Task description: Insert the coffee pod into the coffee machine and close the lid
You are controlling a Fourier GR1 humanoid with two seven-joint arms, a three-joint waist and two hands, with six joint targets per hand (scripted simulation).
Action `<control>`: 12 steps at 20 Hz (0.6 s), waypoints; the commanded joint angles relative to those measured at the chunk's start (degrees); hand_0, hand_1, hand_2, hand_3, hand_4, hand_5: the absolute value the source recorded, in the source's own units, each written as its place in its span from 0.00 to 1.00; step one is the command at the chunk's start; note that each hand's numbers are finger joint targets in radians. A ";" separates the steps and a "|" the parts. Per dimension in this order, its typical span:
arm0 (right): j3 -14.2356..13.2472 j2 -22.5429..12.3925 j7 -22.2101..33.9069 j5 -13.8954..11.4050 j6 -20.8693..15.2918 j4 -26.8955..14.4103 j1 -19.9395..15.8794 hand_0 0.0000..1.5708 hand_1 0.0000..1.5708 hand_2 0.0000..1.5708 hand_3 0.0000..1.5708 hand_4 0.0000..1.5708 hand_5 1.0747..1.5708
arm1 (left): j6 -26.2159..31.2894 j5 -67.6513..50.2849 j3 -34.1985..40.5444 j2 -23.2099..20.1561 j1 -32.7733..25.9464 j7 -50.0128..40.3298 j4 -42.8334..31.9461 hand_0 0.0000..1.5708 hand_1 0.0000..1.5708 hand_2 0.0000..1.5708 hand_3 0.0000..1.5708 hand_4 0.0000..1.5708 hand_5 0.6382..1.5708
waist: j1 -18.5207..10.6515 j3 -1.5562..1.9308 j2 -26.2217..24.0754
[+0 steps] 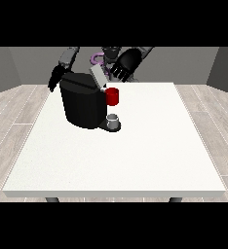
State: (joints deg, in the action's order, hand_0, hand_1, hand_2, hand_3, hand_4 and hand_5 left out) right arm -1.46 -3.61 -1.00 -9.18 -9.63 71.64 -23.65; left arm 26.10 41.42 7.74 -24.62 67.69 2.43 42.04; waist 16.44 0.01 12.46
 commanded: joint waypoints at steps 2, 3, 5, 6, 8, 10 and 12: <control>-0.21 -0.26 0.67 -0.13 -0.45 1.89 -0.24 0.00 0.00 0.00 0.00 0.00 1.00 | -2.46 0.83 -0.40 0.86 -0.86 1.76 -1.26 0.78 0.78 0.82 0.79 0.31 1.00 | 1.03 -0.01 1.37; -1.20 -0.64 0.75 0.30 -0.42 0.49 -3.08 0.00 0.00 0.00 0.00 0.04 1.00 | -2.06 1.06 -0.44 0.81 1.45 0.47 -1.20 0.76 0.76 0.82 0.79 0.31 1.00 | 0.22 0.01 3.33; 0.21 1.33 0.68 -1.66 -3.01 -0.34 -1.25 0.00 0.00 0.00 0.00 0.07 1.00 | 0.82 0.33 0.14 0.19 3.89 -0.98 -2.12 0.76 0.76 0.81 0.78 0.30 1.00 | 0.42 0.01 2.32; -1.23 0.30 0.40 -1.21 -3.07 -1.09 -3.24 0.00 0.00 0.00 0.00 0.06 1.00 | -0.66 1.32 -1.05 1.28 2.95 -0.40 -1.51 0.76 0.76 0.80 0.78 0.29 1.00 | -0.80 0.01 3.68; -2.05 -0.46 0.66 -0.56 -2.42 -1.51 -3.03 0.00 0.00 0.00 0.00 0.00 1.00 | -0.06 1.28 -1.05 0.43 3.12 0.95 -1.58 0.76 0.76 0.80 0.78 0.30 1.00 | -0.98 0.01 3.84; -2.19 -1.61 0.81 0.51 -0.15 -0.90 -1.64 0.00 0.00 0.00 0.00 0.00 1.00 | -1.39 1.08 -0.43 1.42 1.28 0.18 -2.62 0.79 0.79 0.82 0.79 0.28 1.00 | -0.29 0.01 2.85; -1.33 -1.35 3.39 -0.42 -0.97 1.50 -3.56 0.00 0.00 0.00 0.00 0.12 1.00 | -0.78 0.63 0.60 -1.38 2.15 3.36 -4.09 0.79 0.79 0.82 0.78 0.27 1.00 | 0.71 -0.01 4.59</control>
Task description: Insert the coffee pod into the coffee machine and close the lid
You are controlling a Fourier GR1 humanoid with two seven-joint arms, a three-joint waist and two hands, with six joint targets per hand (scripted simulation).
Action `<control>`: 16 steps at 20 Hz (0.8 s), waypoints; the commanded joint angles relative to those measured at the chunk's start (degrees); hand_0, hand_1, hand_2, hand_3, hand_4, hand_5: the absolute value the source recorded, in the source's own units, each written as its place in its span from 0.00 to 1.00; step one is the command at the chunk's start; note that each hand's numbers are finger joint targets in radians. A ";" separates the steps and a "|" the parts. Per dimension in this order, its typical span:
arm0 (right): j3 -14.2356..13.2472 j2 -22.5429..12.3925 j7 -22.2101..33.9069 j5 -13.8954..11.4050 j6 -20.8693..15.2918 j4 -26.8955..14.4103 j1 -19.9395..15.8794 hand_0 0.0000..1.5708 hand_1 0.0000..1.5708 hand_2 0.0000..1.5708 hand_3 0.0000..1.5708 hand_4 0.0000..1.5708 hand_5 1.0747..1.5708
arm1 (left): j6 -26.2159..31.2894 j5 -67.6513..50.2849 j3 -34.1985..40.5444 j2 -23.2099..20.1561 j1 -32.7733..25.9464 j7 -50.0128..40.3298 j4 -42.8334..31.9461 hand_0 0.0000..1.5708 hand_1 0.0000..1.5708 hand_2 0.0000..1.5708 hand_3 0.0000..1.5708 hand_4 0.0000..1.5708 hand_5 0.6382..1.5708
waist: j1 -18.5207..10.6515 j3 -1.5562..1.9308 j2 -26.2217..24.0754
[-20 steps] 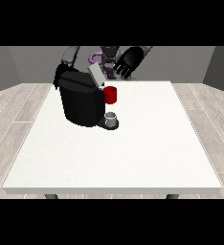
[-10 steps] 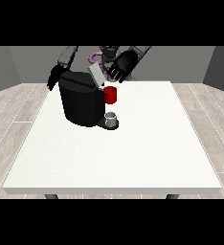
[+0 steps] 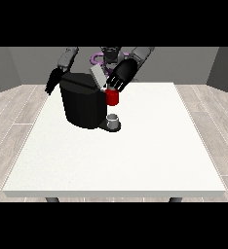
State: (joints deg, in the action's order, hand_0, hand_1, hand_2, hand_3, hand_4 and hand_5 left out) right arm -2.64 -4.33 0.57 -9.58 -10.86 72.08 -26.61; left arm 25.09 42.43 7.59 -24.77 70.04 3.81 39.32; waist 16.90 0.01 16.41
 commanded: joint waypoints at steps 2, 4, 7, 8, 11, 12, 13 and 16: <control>-0.52 0.50 -2.44 0.35 -0.30 -1.79 1.65 0.00 0.00 0.00 0.00 0.10 1.00 | 0.70 0.05 -0.66 1.87 0.53 -0.55 -0.12 0.79 0.79 0.82 0.78 0.27 1.00 | -0.80 0.02 -0.97; -1.64 -1.65 -2.31 1.67 2.32 -2.32 2.30 0.00 0.00 0.00 0.00 0.02 1.00 | 1.55 -0.35 0.02 0.89 0.52 -0.59 -0.74 0.76 0.76 0.79 0.77 0.28 1.00 | -0.52 0.02 -1.02; 0.08 -0.54 0.08 0.83 1.80 0.62 1.30 0.00 0.00 0.00 0.00 0.07 1.00 | -0.77 0.21 0.17 1.06 -0.39 0.52 -2.06 0.76 0.76 0.79 0.76 0.27 1.00 | 0.52 0.00 -0.88; -2.51 -0.81 -3.43 0.69 -0.90 -2.65 -1.37 0.00 0.00 0.00 0.00 0.11 1.00 | -1.19 0.75 -0.77 2.40 2.26 -0.60 -0.14 0.76 0.76 0.80 0.76 0.27 1.00 | -1.08 0.02 1.79; -0.89 -0.89 -0.22 1.07 1.21 0.42 0.07 0.00 0.00 0.00 0.00 0.00 1.00 | -0.07 0.52 0.37 -0.38 1.24 0.87 -2.63 0.74 0.74 0.79 0.76 0.26 1.00 | 0.69 0.00 0.36; -1.45 0.57 -1.37 0.42 -1.14 -3.19 -0.82 0.00 0.00 0.00 0.00 0.00 1.00 | 0.85 0.81 -0.48 0.76 4.19 -1.06 -0.83 0.77 0.77 0.80 0.76 0.26 1.00 | -1.53 0.02 0.60; 0.58 0.25 -0.96 -0.32 0.11 0.80 0.46 0.00 0.00 0.00 0.00 0.00 1.00 | -0.92 0.73 1.04 -1.64 3.18 0.60 -2.86 0.77 0.77 0.80 0.76 0.27 1.00 | 1.85 0.00 1.55; -0.83 0.55 -2.01 0.52 -0.37 -1.94 1.49 0.00 0.00 0.00 0.00 0.00 1.00 | 0.18 0.63 0.07 0.56 3.31 -0.30 -1.75 0.78 0.78 0.80 0.77 0.24 1.00 | -0.12 0.02 -0.51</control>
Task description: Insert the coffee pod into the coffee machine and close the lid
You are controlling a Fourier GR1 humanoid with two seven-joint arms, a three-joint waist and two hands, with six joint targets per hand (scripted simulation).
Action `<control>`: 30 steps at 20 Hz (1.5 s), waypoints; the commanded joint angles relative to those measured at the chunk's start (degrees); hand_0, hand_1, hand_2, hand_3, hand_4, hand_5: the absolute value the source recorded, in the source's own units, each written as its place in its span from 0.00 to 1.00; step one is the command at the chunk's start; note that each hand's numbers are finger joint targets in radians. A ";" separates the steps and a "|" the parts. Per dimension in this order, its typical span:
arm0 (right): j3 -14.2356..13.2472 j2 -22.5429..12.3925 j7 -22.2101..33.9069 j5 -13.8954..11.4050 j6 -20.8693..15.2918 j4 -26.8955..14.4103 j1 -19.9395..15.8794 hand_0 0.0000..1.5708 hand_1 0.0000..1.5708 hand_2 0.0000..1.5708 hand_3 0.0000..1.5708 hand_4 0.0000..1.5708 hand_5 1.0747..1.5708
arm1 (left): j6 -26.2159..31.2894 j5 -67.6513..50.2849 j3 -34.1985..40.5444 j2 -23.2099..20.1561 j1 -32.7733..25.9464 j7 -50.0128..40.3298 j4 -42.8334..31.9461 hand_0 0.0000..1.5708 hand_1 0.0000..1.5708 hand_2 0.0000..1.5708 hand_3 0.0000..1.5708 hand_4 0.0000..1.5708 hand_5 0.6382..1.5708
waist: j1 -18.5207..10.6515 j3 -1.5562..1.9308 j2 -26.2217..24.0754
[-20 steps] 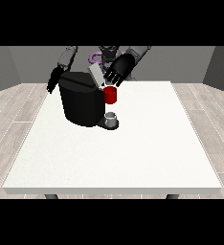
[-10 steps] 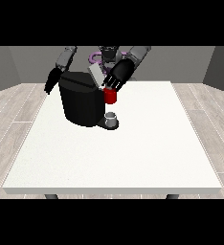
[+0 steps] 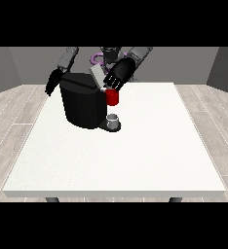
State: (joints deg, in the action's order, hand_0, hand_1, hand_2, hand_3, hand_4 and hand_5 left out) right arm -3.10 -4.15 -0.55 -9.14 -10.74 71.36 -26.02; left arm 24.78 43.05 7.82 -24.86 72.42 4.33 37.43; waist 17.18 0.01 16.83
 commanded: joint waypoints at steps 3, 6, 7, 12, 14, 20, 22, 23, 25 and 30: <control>-1.54 -0.76 0.51 0.23 -0.64 -1.71 -3.89 0.00 0.00 0.00 0.00 0.00 1.00 | -2.57 0.76 -0.77 2.16 1.59 0.37 0.81 0.77 0.77 0.79 0.76 0.22 1.00 | -1.21 0.02 2.59; 0.59 0.02 -0.61 -0.54 -0.07 0.75 1.05 0.00 0.00 0.00 0.00 0.00 1.00 | -2.70 0.88 -0.02 -1.11 -0.46 3.40 -0.26 0.77 0.77 0.78 0.75 0.23 1.00 | 0.37 0.00 0.69; 0.93 -0.22 0.21 -0.85 0.09 1.45 0.47 0.00 0.00 0.00 0.00 0.09 1.00 | -4.10 1.11 -0.08 0.33 -0.85 2.26 -0.59 0.76 0.76 0.77 0.75 0.23 1.00 | 0.88 0.00 -0.04; 0.20 -0.90 4.47 0.14 0.78 3.26 -1.70 0.00 0.00 0.00 0.00 0.00 1.00 | -5.02 4.53 -2.32 -3.02 -1.24 4.45 -1.30 0.77 0.77 0.78 0.72 0.00 1.00 | 1.44 -0.01 0.74; -1.53 -1.93 1.01 0.71 0.66 1.55 -2.28 0.00 0.00 0.00 0.00 0.00 1.00 | -5.69 5.72 -3.71 -3.67 -0.51 6.51 0.48 0.77 0.77 0.78 0.70 0.00 1.00 | -0.04 0.01 2.99; -0.42 -0.91 3.14 -0.09 -0.29 3.49 -2.88 0.00 0.00 0.00 0.00 0.00 1.00 | -8.02 6.63 -3.48 -3.18 -2.10 6.94 -1.64 0.72 0.72 0.73 0.64 0.00 1.00 | 0.41 -0.01 3.22; 0.50 0.33 0.82 -0.61 -0.72 2.32 1.10 0.00 0.00 0.00 0.00 0.00 1.00 | -6.65 5.49 -2.22 -3.78 -1.27 7.07 -1.97 0.71 0.71 0.72 0.65 0.00 1.00 | 0.96 0.00 2.78; 1.48 0.85 2.29 -1.39 -1.28 3.82 -1.13 0.00 0.00 0.00 0.00 0.00 1.00 | -6.40 5.35 -1.61 -4.33 0.18 6.94 -2.99 0.71 0.71 0.72 0.63 0.00 1.00 | 1.75 -0.01 3.62; -1.24 -2.30 0.47 -0.34 0.08 2.02 0.53 0.00 0.00 0.00 0.00 0.00 1.00 | -9.54 5.49 -2.15 -1.94 -2.77 7.67 -1.05 0.71 0.71 0.71 0.62 0.00 1.00 | 0.27 0.00 2.19; 0.57 0.62 0.68 -0.45 -0.73 2.64 -0.59 0.00 0.00 0.00 0.00 0.05 1.00 | -11.11 5.10 -0.55 -2.33 0.63 7.21 -1.37 0.78 0.78 0.76 0.60 0.00 1.00 | 1.86 0.01 4.06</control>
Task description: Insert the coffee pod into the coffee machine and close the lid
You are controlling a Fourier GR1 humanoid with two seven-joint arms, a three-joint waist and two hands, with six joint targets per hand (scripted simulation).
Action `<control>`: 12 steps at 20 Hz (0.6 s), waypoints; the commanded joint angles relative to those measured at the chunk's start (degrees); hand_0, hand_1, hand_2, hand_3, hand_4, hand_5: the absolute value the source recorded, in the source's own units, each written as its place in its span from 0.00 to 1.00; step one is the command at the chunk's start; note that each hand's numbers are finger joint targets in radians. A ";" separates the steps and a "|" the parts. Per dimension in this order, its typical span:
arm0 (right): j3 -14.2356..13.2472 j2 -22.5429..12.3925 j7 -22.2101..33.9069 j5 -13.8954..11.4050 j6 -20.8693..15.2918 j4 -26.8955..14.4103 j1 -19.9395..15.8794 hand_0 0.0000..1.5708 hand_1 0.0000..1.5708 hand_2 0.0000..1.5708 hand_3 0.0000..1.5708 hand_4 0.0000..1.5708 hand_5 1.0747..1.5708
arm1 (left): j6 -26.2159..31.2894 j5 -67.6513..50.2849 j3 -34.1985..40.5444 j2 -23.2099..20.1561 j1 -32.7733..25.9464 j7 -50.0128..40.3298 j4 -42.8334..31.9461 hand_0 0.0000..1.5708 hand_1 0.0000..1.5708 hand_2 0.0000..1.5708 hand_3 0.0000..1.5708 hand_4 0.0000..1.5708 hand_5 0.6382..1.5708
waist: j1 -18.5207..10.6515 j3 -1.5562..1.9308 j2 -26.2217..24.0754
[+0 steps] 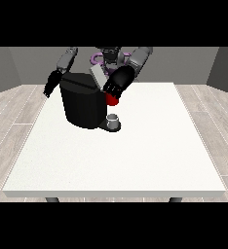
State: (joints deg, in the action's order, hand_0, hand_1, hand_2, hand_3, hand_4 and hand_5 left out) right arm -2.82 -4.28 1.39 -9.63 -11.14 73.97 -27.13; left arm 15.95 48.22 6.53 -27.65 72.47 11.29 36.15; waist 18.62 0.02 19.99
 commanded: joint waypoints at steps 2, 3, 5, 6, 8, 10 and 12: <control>-0.66 -1.23 0.90 0.34 0.85 0.18 -1.86 0.00 0.00 0.00 0.00 0.09 1.00 | -1.82 0.26 0.19 0.11 0.35 2.21 -0.29 0.79 0.79 0.77 0.62 0.00 1.00 | -0.07 -0.01 1.71; -1.33 -1.76 1.22 0.04 0.30 -0.75 -3.01 0.00 0.00 0.00 0.00 0.06 1.00 | 0.06 -0.03 0.65 -1.50 3.13 1.99 0.06 0.77 0.77 0.75 0.62 0.00 1.00 | -0.15 0.00 1.84; 0.65 0.25 0.89 -1.11 -0.86 0.64 -0.99 0.00 0.00 0.00 0.00 0.00 1.00 | -3.20 0.55 0.82 -0.44 1.78 1.69 -0.28 0.78 0.78 0.77 0.62 0.00 1.00 | 1.28 -0.01 1.94; 0.37 -0.32 0.66 -0.93 -0.23 -0.20 -1.21 0.00 0.00 0.00 0.00 0.05 1.00 | -2.32 1.04 0.26 -1.20 2.02 2.35 -0.05 0.81 0.81 0.79 0.62 0.00 1.00 | 0.54 0.00 2.00; -0.11 -0.91 2.22 -1.16 -0.57 0.05 -1.70 0.00 0.00 0.00 0.00 0.14 1.00 | -1.05 1.47 -0.33 -2.55 1.73 4.48 -0.06 0.78 0.78 0.75 0.56 0.00 1.00 | -0.23 -0.01 0.84; 0.15 -0.02 0.18 -1.52 -1.49 -0.40 -0.88 0.00 0.00 0.00 0.00 0.14 1.00 | -3.68 2.65 -1.29 -0.85 0.95 4.08 0.64 0.69 0.69 0.68 0.51 0.00 1.00 | 0.07 0.00 1.75; 0.34 -1.09 -1.11 -0.95 0.56 -0.22 -2.47 0.00 0.00 0.00 0.00 0.12 1.00 | -6.43 3.44 -1.38 -0.02 1.21 3.46 0.98 0.64 0.64 0.65 0.46 0.00 1.00 | 0.92 0.00 4.31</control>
State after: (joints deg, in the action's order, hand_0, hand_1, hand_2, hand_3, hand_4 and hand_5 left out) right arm -2.70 -5.02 0.84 -10.75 -11.48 73.72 -28.38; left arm 13.65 50.15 5.95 -29.51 74.15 14.96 37.32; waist 18.84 0.21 22.28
